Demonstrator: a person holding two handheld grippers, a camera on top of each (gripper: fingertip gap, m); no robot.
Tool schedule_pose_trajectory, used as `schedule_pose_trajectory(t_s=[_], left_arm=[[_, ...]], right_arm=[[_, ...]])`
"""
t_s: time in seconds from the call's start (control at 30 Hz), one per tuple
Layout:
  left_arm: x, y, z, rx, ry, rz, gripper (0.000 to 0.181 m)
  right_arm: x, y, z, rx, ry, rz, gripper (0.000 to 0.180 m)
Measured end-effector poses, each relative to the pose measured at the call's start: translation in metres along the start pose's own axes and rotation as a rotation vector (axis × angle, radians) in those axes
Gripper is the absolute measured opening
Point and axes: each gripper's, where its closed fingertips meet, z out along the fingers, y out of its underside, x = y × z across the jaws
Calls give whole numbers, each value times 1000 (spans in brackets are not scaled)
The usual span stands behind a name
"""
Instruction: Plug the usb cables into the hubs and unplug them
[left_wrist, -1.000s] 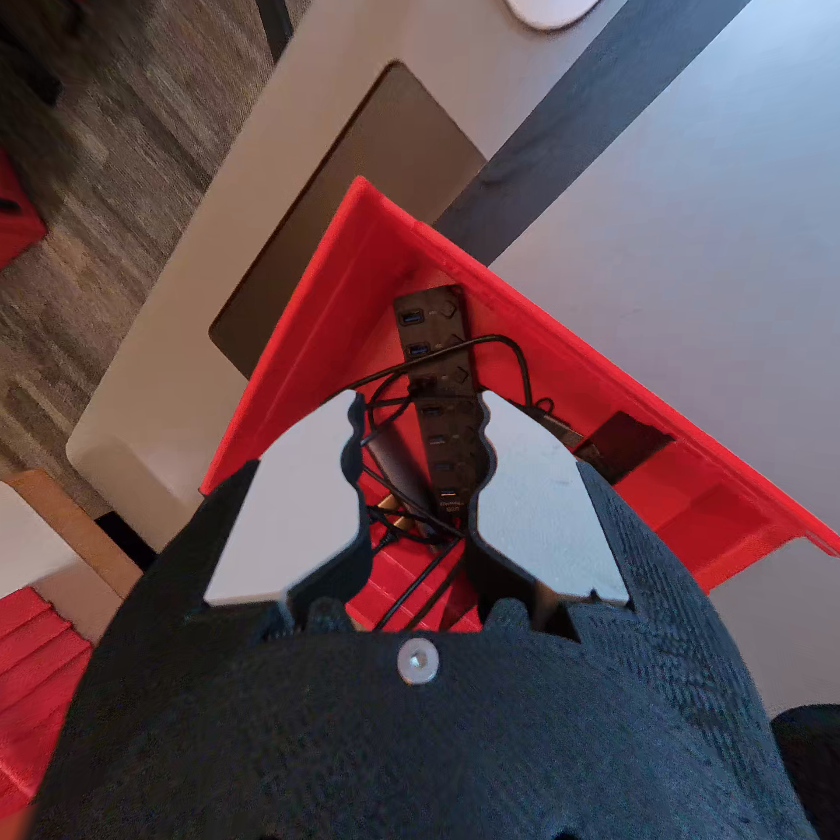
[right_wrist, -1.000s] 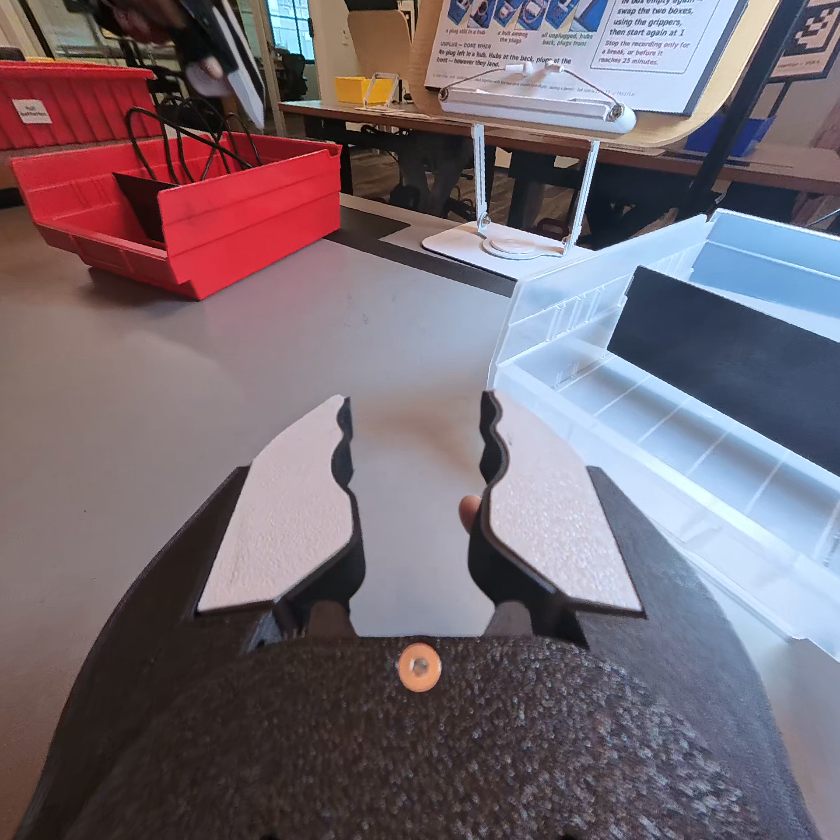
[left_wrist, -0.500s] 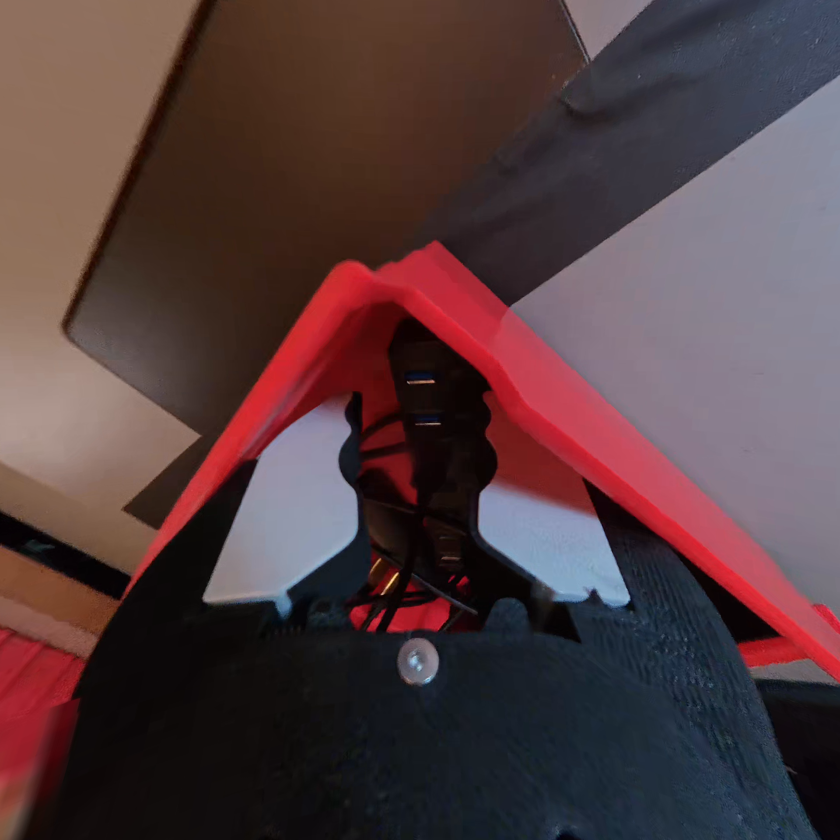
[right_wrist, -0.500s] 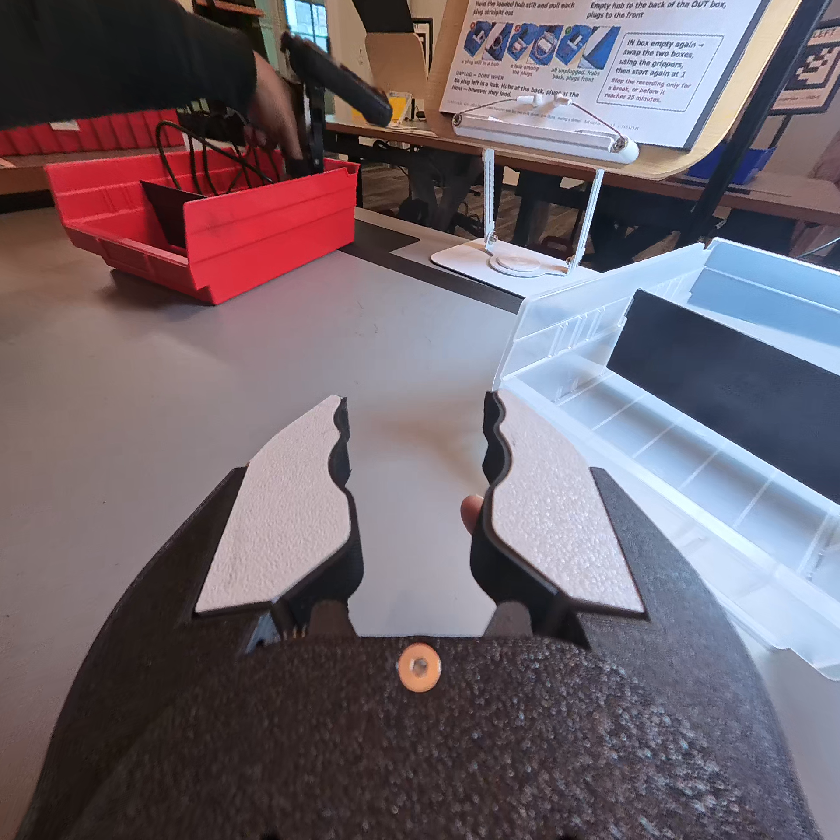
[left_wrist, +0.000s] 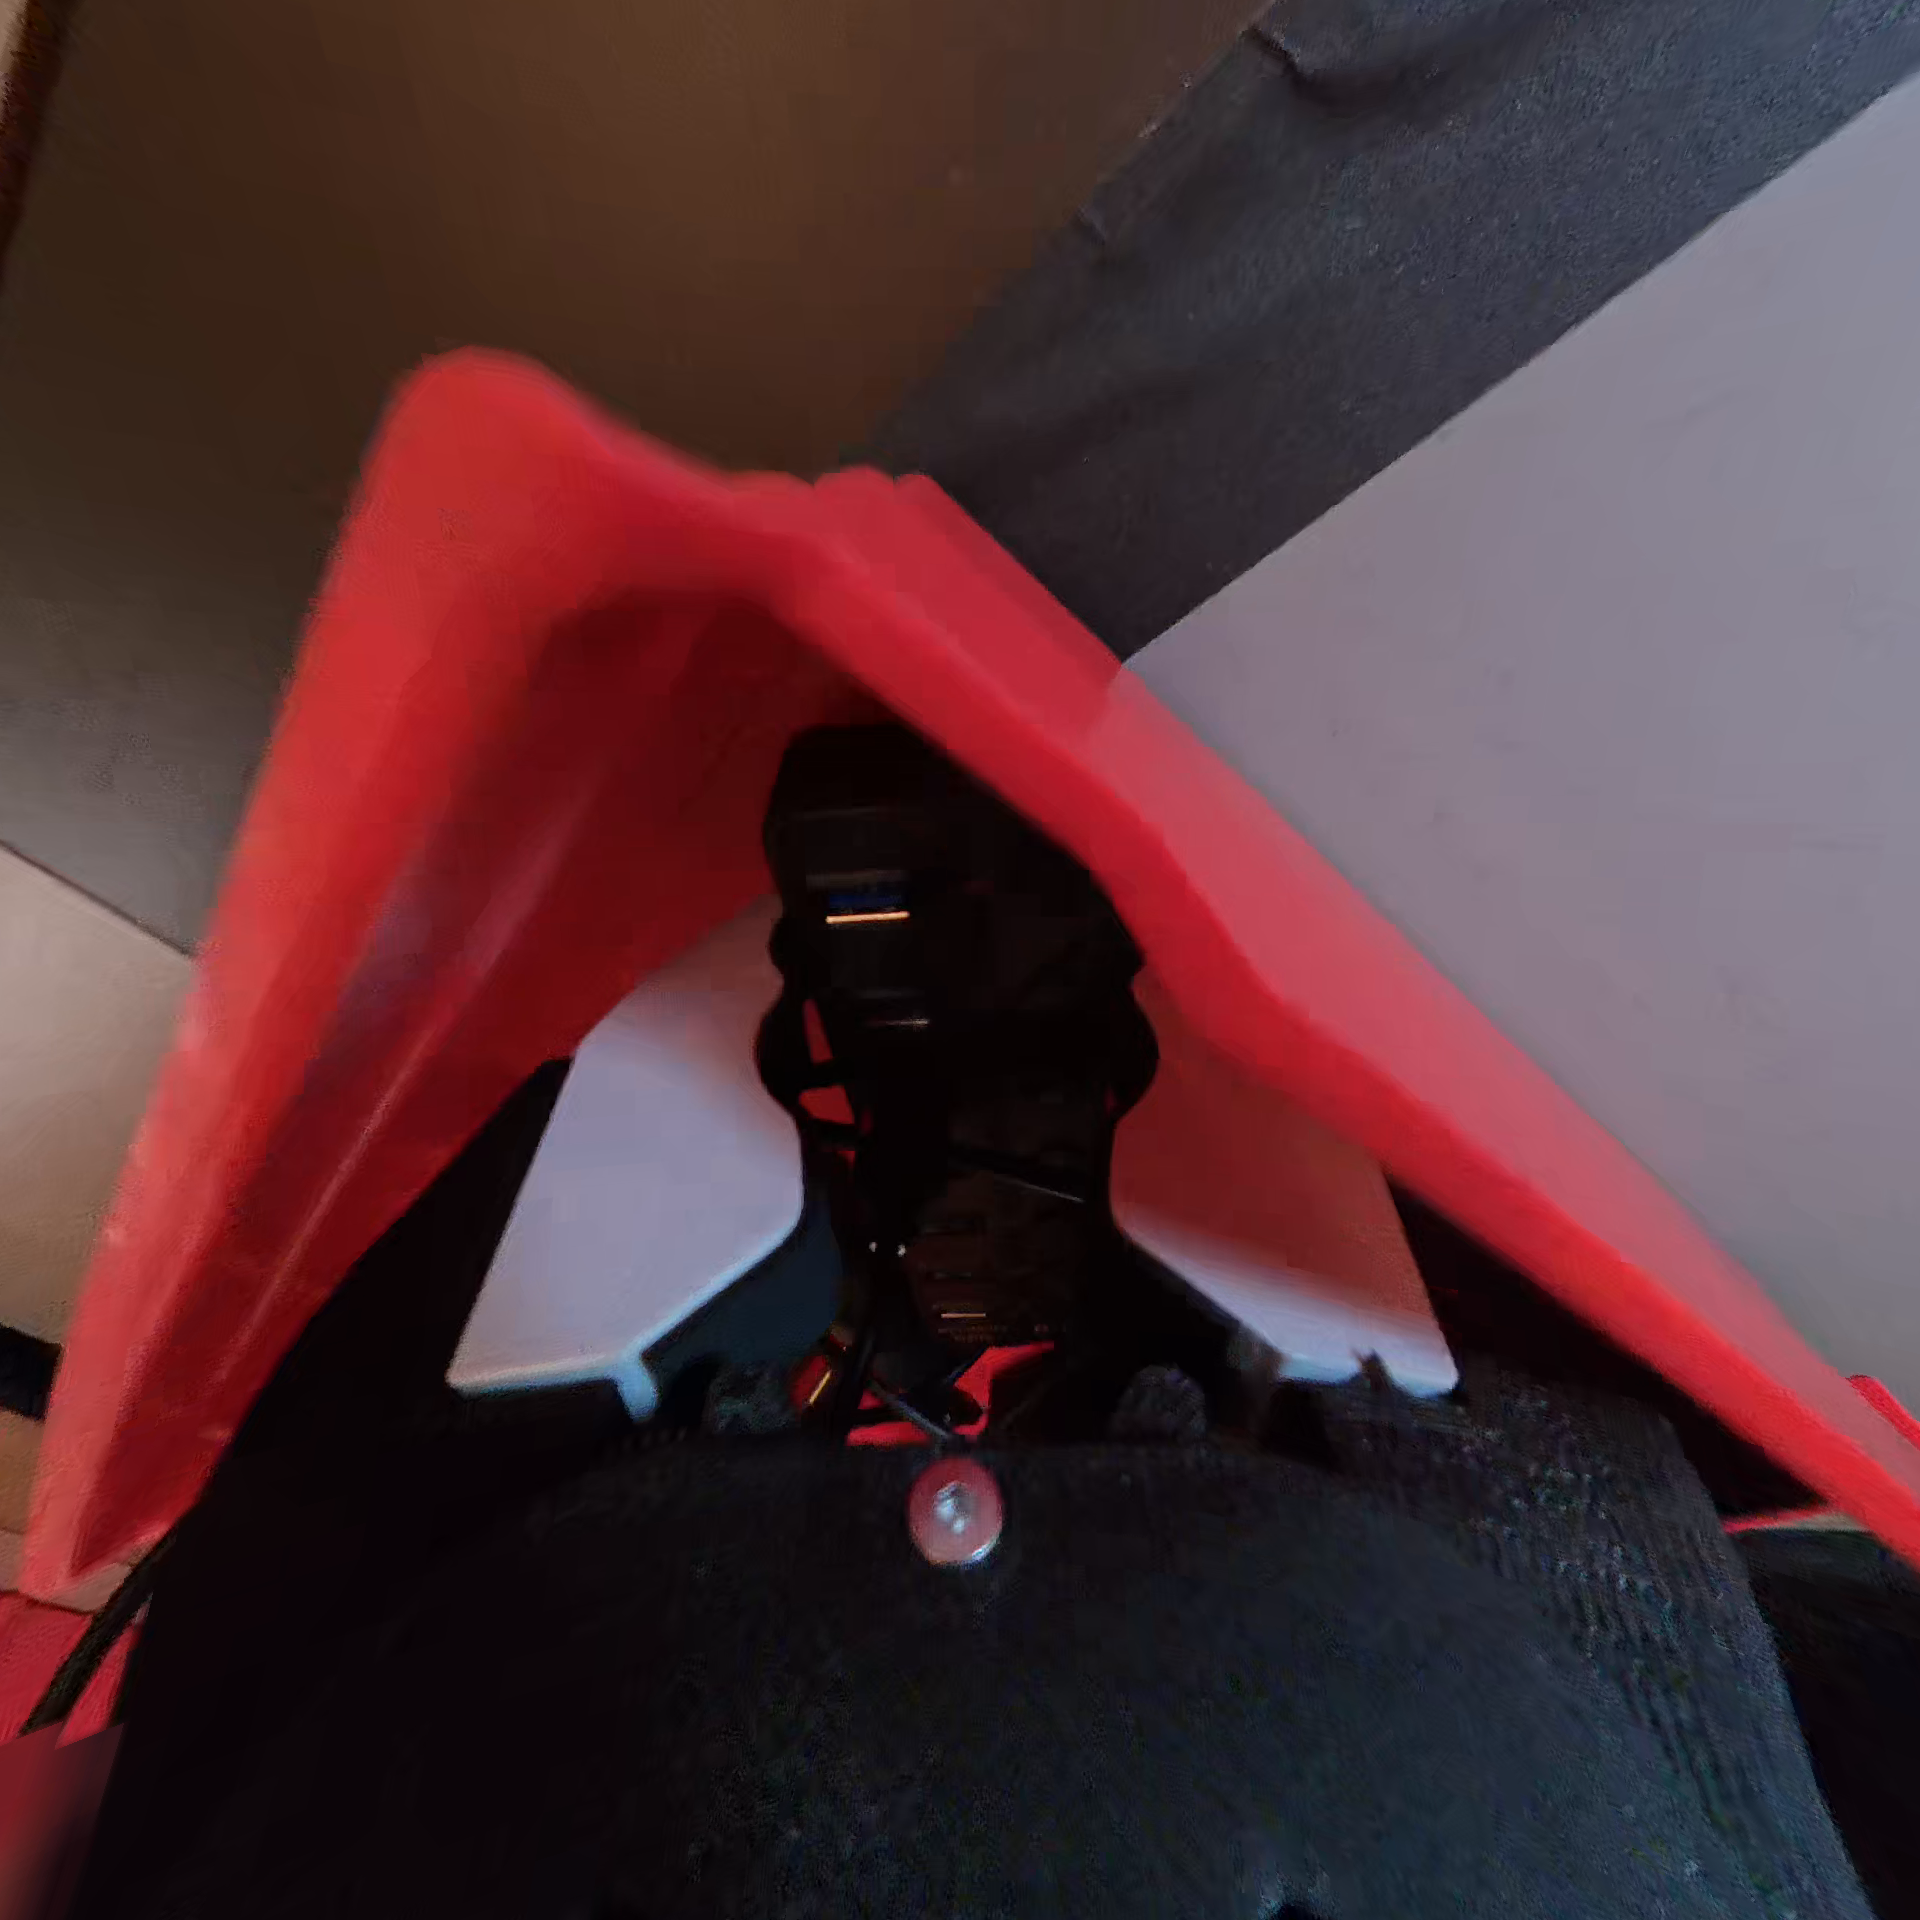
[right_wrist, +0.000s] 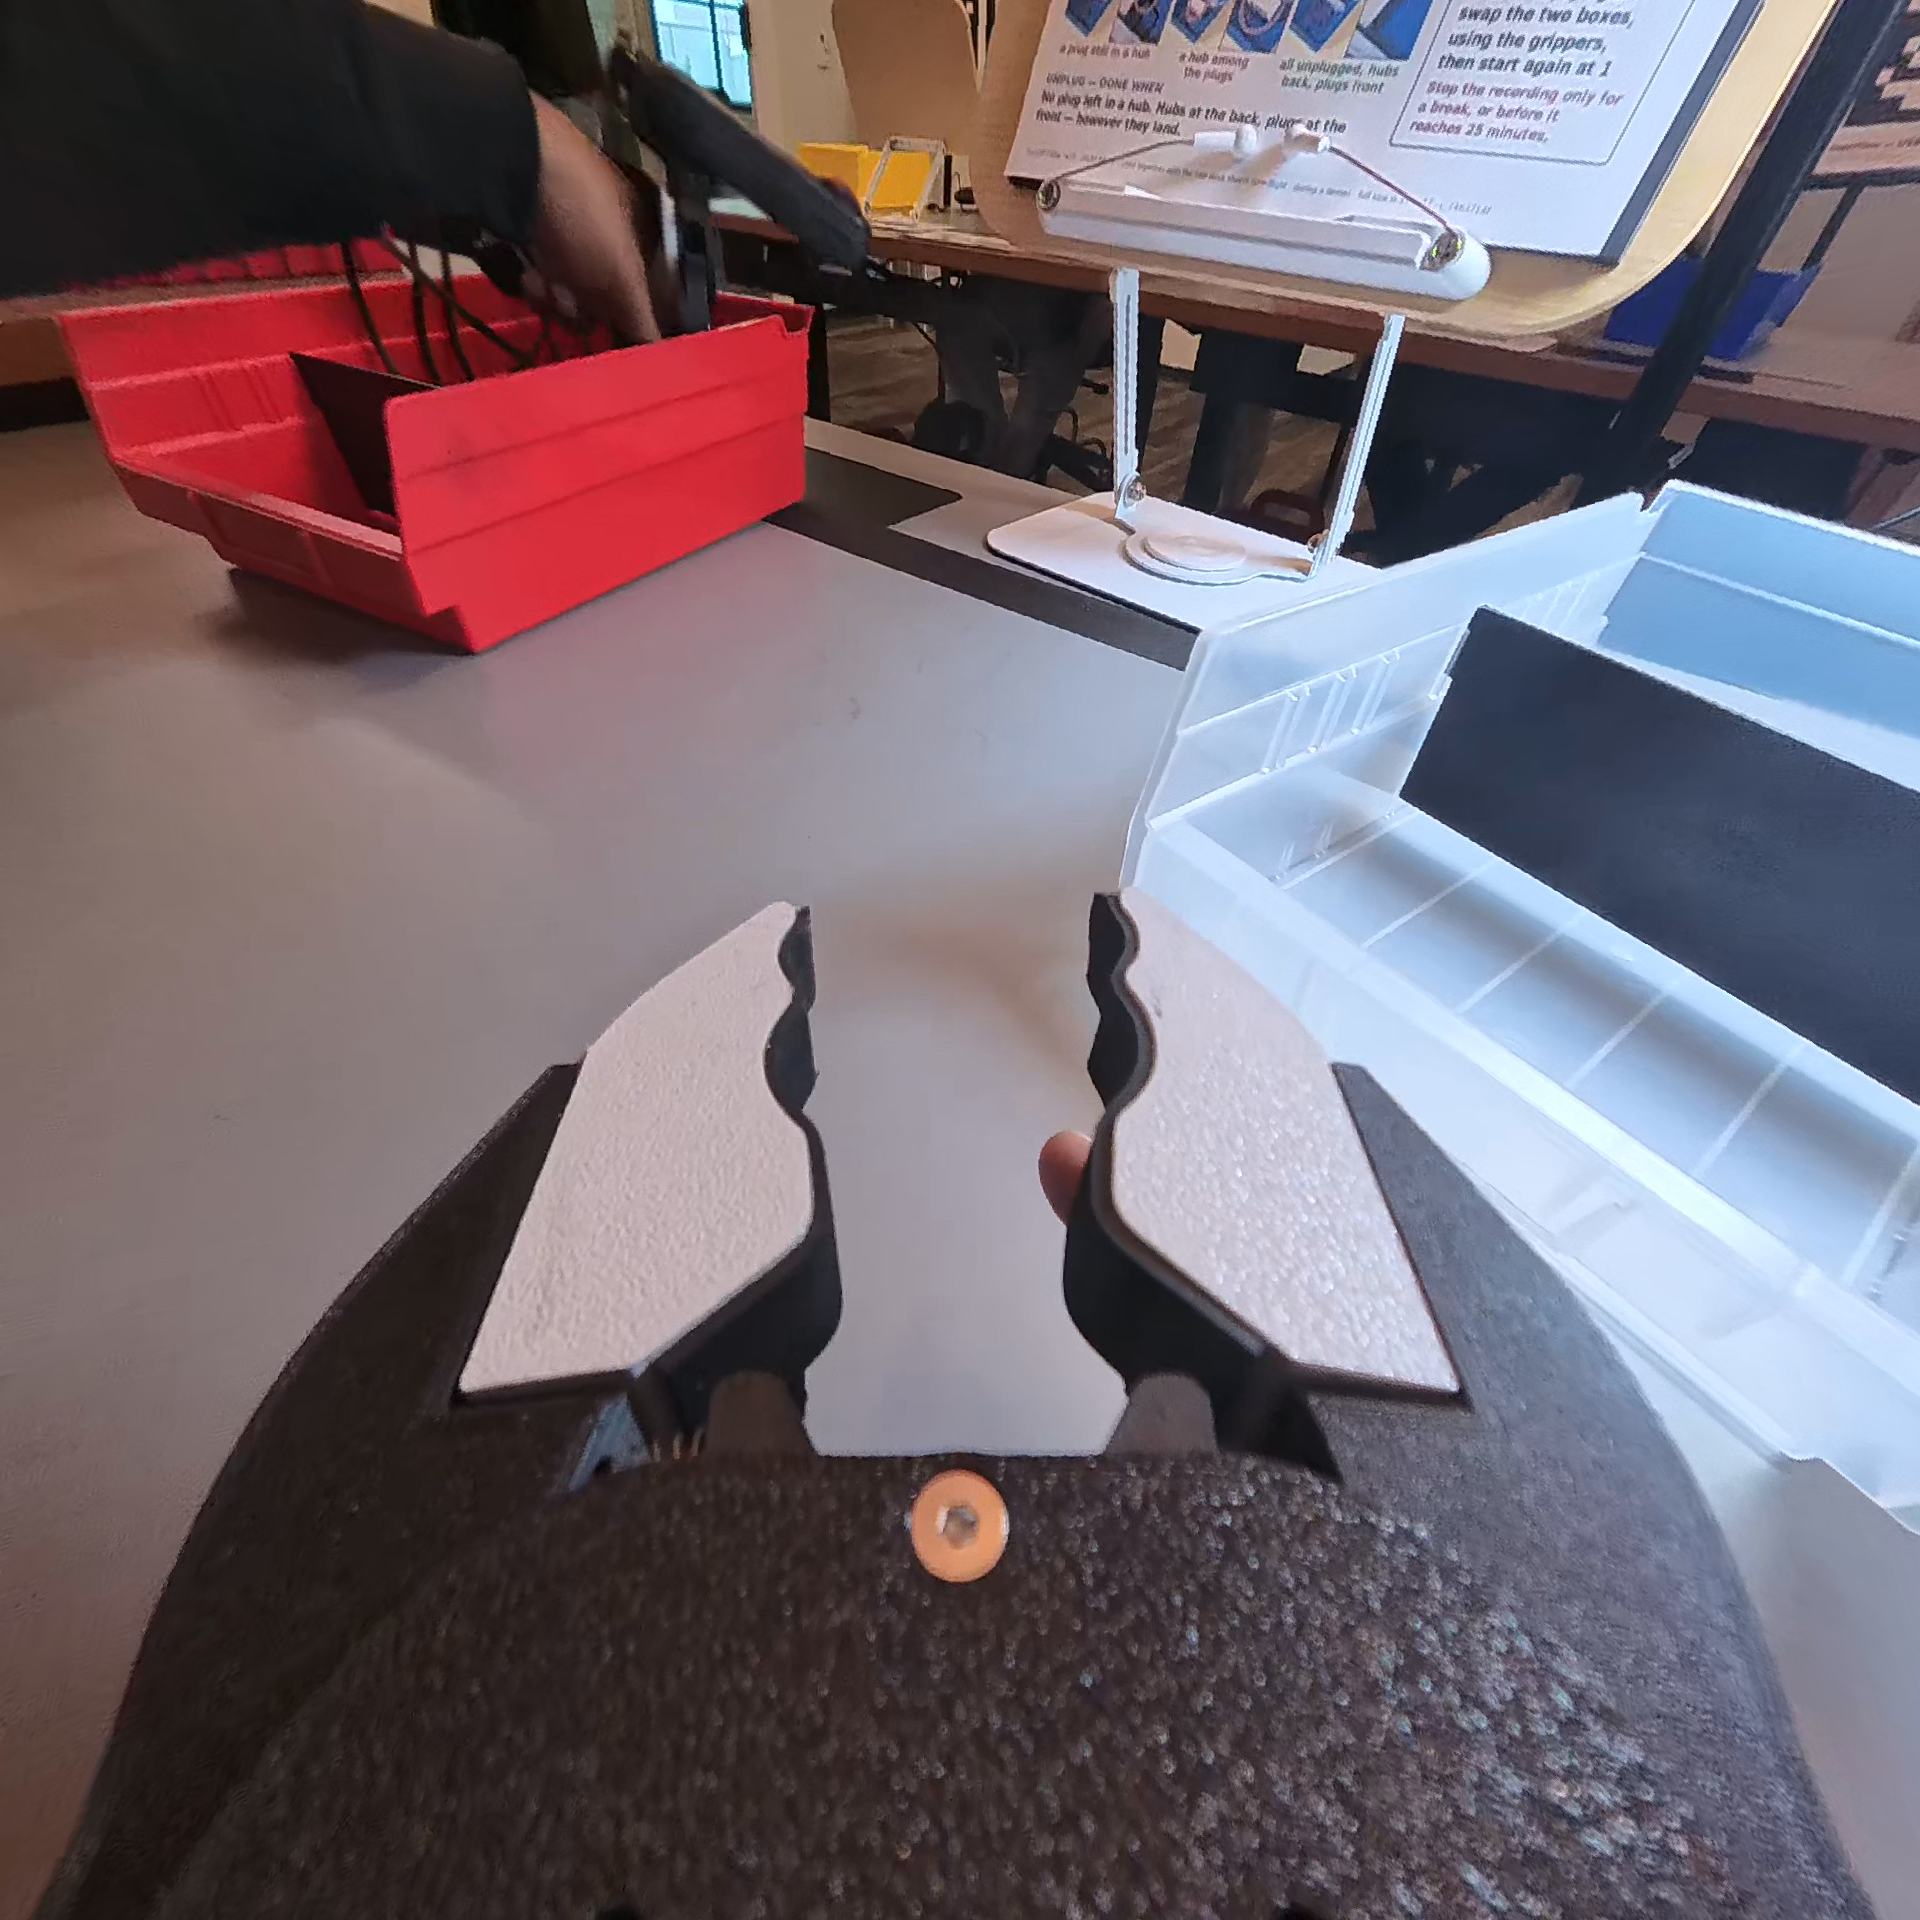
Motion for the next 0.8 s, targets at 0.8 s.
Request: schedule_pose_trajectory(t_s=[0.8], left_arm=[[17,49,-345,1113,-237,14,54]], right_arm=[[-12,2,2,-19,14,-139,44]])
